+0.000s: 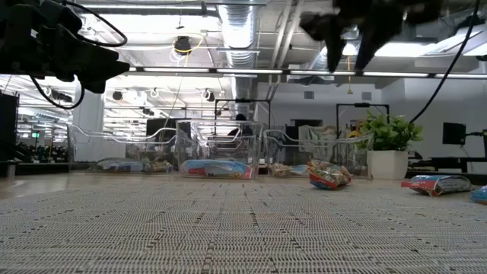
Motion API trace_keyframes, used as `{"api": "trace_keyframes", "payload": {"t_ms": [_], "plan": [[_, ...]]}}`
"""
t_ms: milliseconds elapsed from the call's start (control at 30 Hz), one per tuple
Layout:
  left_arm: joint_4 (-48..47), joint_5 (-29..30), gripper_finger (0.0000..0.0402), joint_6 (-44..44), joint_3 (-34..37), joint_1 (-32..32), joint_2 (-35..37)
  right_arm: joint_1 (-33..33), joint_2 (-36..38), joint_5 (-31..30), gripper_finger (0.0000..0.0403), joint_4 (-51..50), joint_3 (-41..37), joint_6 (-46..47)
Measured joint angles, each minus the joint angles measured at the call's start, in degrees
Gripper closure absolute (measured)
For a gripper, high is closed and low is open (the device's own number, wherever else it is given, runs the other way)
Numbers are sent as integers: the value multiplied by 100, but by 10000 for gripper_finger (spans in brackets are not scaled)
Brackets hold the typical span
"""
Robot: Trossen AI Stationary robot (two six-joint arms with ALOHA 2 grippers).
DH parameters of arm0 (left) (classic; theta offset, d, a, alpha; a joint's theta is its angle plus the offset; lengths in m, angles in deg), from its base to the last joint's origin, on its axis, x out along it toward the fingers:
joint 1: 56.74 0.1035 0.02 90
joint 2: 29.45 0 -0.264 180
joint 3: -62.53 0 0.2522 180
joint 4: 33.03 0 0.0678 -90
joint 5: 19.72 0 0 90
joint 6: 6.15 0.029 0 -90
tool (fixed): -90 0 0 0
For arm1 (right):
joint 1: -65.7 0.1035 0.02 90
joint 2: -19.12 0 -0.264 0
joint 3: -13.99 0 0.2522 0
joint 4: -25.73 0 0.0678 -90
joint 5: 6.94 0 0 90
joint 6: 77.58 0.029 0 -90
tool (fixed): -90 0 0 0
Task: Pick and place Granola Bars by type
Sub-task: Put the red granola bar into the middle transparent bin
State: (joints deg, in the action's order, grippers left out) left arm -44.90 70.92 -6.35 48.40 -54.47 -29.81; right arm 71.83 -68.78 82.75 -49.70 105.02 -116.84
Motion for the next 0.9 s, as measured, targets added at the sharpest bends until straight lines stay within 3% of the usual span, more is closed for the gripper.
{"api": "trace_keyframes", "payload": {"t_ms": [167, 300, 667, 900], "plan": [[1, -7, 216, 0, 0, 2, 4, 26, -285, 7, 217, 1316, -844, -50], [3, 8, 216, 0, -1, 2, -30, 10, -655, -4, 221, 1727, -1227, -220], [7, 4, 216, -2, -2, 2, -155, -76, -1708, -106, 223, 2323, -1293, -369], [2, 2, 216, -2, -2, 1, -153, -111, -1847, -439, 232, 2399, -1296, -431]]}}
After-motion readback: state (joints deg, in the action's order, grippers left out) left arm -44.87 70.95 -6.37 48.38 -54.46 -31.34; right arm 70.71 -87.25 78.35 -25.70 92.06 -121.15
